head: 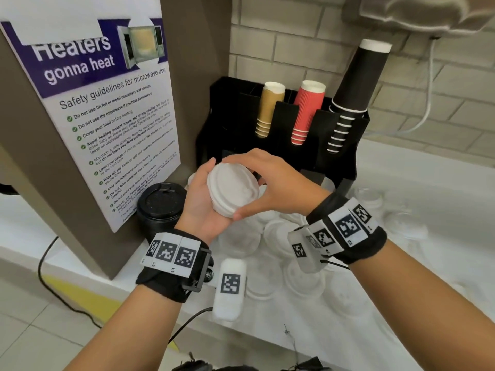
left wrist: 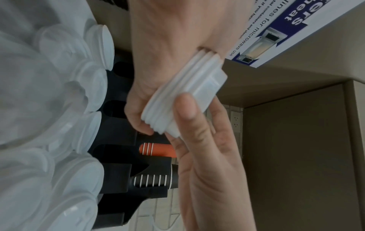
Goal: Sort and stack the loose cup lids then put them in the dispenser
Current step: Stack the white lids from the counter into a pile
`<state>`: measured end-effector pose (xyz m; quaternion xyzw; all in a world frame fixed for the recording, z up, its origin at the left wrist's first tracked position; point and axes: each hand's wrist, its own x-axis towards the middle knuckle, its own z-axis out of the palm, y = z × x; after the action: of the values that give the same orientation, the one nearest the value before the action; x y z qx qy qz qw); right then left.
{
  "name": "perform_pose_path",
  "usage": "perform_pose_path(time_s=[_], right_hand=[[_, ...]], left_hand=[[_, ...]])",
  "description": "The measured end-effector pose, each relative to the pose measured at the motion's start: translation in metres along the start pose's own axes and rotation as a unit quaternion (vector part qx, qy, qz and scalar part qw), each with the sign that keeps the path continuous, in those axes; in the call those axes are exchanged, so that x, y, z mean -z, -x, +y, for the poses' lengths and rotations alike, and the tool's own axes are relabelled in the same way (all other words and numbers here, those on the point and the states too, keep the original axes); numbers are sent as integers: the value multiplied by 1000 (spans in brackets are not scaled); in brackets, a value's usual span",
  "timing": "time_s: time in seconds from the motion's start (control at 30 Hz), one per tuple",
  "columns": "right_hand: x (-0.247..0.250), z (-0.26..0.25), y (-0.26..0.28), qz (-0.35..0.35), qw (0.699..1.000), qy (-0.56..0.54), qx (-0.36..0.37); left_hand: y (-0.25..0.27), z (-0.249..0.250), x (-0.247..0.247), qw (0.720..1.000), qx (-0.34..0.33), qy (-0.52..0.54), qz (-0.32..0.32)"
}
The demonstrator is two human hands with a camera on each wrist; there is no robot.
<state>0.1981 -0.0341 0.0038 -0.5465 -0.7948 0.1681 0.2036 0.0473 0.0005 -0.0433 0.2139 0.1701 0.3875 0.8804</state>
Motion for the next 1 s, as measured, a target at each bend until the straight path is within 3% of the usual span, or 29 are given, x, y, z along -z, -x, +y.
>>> perform_pose_path(time_s=[0.23,0.43,0.57,0.63,0.7,0.77,0.8,0.87,1.0], right_hand=[[0,1,1,6,1000,1,5],[8,11,-3,-7,1000,-25,-6],[0,23,-13,62,987,-140,-53],[-6,30,-19,62,994,-50,-68],[-20,34,-22,-63,993,91,-48],[-41,31,-20,-197,962,186,-39],[-49,29,-19,-225,949,217,-35],[-56,31,-18,-224,938,265,-29],[-44,36,-21,-156,899,401,-74]], left_hand=[[-4,-4,-10,999,-24,-47,10],[-2,-3,-5,992,-20,-119,-45],[-5,17,-4,989,-102,-102,25],[-4,28,-5,983,-146,-93,57],[-2,36,-6,978,-170,-96,76],[-1,41,-9,976,-180,-95,82],[0,43,-10,975,-185,-95,81],[2,46,-8,973,-195,-98,78],[7,49,-3,972,-200,-98,68]])
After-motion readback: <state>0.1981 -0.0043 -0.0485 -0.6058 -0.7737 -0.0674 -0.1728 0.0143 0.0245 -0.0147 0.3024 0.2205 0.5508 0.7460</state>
